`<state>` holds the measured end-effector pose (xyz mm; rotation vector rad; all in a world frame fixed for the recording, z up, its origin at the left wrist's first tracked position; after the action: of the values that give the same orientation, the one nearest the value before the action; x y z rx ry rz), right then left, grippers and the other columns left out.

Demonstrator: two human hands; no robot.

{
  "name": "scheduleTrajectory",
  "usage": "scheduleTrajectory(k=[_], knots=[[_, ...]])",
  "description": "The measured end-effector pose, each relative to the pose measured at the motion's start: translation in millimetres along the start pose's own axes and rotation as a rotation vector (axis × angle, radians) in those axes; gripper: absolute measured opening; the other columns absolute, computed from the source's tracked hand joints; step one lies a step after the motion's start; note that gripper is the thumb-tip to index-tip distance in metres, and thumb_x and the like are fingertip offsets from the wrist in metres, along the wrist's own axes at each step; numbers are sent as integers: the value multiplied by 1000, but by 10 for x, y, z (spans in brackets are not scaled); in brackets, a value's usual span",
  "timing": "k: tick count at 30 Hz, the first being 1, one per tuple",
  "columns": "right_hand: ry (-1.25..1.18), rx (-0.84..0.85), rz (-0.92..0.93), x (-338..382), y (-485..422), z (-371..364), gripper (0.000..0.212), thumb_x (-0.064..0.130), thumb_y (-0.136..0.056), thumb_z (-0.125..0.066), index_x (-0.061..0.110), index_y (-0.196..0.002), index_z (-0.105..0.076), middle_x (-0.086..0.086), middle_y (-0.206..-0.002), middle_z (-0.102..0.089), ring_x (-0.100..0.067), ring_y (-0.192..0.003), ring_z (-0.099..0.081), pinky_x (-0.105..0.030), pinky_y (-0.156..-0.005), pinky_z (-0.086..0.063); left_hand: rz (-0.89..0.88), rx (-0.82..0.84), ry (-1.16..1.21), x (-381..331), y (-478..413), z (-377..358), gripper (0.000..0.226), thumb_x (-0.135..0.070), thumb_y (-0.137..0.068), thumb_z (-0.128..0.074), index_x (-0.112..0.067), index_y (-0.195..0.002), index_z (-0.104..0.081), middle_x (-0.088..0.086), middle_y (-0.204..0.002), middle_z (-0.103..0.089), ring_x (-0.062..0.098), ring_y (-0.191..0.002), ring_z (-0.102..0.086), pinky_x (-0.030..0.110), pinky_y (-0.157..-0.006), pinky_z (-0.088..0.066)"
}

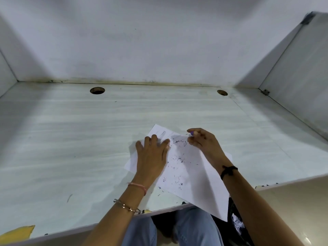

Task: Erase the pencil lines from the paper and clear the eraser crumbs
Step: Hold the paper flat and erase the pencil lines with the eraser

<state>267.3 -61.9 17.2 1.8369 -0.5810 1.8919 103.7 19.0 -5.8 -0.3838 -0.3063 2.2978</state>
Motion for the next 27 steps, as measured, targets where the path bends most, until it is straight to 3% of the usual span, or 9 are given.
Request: scheduleTrajectory(k=[4,7,9,11,14,16,18,21,27], knots=[[-103,424,-191,-189,344,-568,17,8,-99,-45,-4,-107,-55,-6,-97,-63,-23,-90,-69,-28,-86,-55,41,-187,210,118,-19,147,38,-25,-94,-31,-14,-98,-67,5,-86,-59,29,-73,-58,49,-74,-50],[-45,715,-336,-361,559,-907,15,10,-99,-46,0,-103,-57,-12,-105,-65,-24,-104,-65,-30,-94,-52,64,-165,295,168,-35,106,33,-9,-90,-37,-5,-111,-63,10,-95,-66,34,-80,-63,52,-81,-51],[-118,571,-281,-330,352,-849,12,16,-93,-60,5,-97,-61,-12,-105,-66,-24,-106,-64,-38,-99,-49,53,-90,343,175,-46,15,47,8,-80,-45,-3,-123,-57,12,-109,-65,35,-94,-61,53,-92,-45],[-15,138,-63,-197,-15,-397,6,15,-84,-66,11,-89,-66,-7,-99,-68,-20,-97,-62,-42,-97,-47,55,-63,318,185,-48,-26,51,14,-78,-49,-4,-125,-56,11,-111,-64,35,-94,-60,52,-94,-44],[126,-277,97,59,-173,168,19,8,-96,-52,17,-90,-67,-4,-96,-69,-23,-101,-64,-41,-96,-47,4,-150,216,120,-27,67,26,-7,-90,-50,-7,-113,-62,10,-94,-59,31,-77,-58,54,-81,-50],[69,-229,99,122,-184,204,15,9,-98,-51,10,-96,-66,-4,-96,-67,-24,-98,-66,-38,-92,-52,-37,-139,185,50,-24,40,35,-31,-94,-42,-12,-114,-63,9,-100,-58,30,-85,-58,58,-84,-49],[78,-16,92,134,-129,-24,11,3,-93,-57,0,-100,-64,-9,-94,-62,-24,-87,-67,-34,-82,-55,-80,-61,155,-19,-21,-92,49,-48,-94,-35,-19,-124,-60,9,-123,-57,30,-116,-54,64,-98,-38],[169,302,-57,-128,41,-417,12,-4,-88,-61,-3,-100,-65,-12,-92,-62,-20,-86,-68,-27,-82,-57,-122,98,137,-87,-10,-260,69,-60,-94,-13,-24,-145,-42,3,-158,-29,21,-148,-21,64,-112,-11],[219,-194,39,26,-158,260,10,1,-91,-58,5,-93,-67,-4,-81,-66,-12,-70,-65,-22,-73,-54,-77,225,95,-69,22,-306,80,-67,-82,9,-39,-154,-12,-6,-164,-3,13,-150,2,57,-115,8]])
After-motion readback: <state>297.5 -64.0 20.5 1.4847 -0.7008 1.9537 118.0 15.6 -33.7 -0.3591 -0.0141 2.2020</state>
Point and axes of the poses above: each hand's wrist, its own y-axis away from the middle knuckle, its own z-axis out of the back of the hand, x = y × z, the point moved 10 cm from there along -y, towards the middle knuckle
